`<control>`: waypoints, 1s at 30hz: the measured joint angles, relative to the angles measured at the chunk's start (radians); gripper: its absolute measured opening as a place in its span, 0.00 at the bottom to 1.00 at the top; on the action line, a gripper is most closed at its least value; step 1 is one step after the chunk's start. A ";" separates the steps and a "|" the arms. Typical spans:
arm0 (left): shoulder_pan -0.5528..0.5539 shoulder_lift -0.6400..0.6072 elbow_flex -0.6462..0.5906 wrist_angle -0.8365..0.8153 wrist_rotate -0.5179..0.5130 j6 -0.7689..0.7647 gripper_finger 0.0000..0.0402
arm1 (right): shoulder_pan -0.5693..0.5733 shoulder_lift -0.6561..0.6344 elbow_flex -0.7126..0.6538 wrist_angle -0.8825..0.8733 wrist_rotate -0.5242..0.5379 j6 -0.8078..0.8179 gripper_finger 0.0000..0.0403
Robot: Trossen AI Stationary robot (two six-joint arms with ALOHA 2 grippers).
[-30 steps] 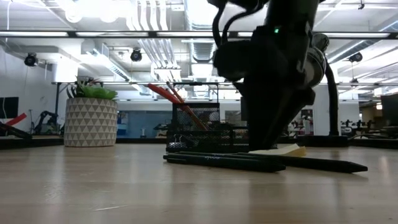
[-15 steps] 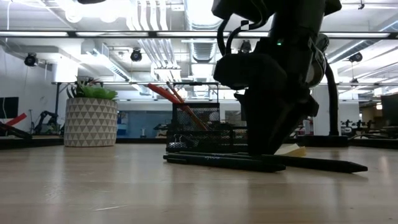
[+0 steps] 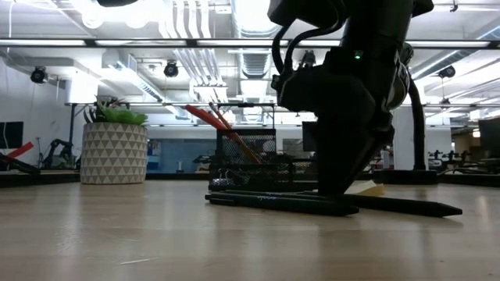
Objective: Pick and place office supplies into organizer
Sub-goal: Put the right black pen into the black desk organizer
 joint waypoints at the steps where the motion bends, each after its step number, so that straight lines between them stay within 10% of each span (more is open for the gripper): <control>1: 0.000 0.000 0.000 0.000 0.000 0.000 0.33 | 0.001 0.008 0.000 -0.001 -0.002 0.000 0.23; 21: 0.000 0.001 0.000 -0.002 -0.026 -0.001 0.33 | 0.024 -0.031 0.097 -0.019 0.093 -0.036 0.04; 30: 0.000 0.001 0.000 -0.022 -0.048 0.000 0.33 | 0.038 -0.166 0.137 0.043 0.413 -0.052 0.01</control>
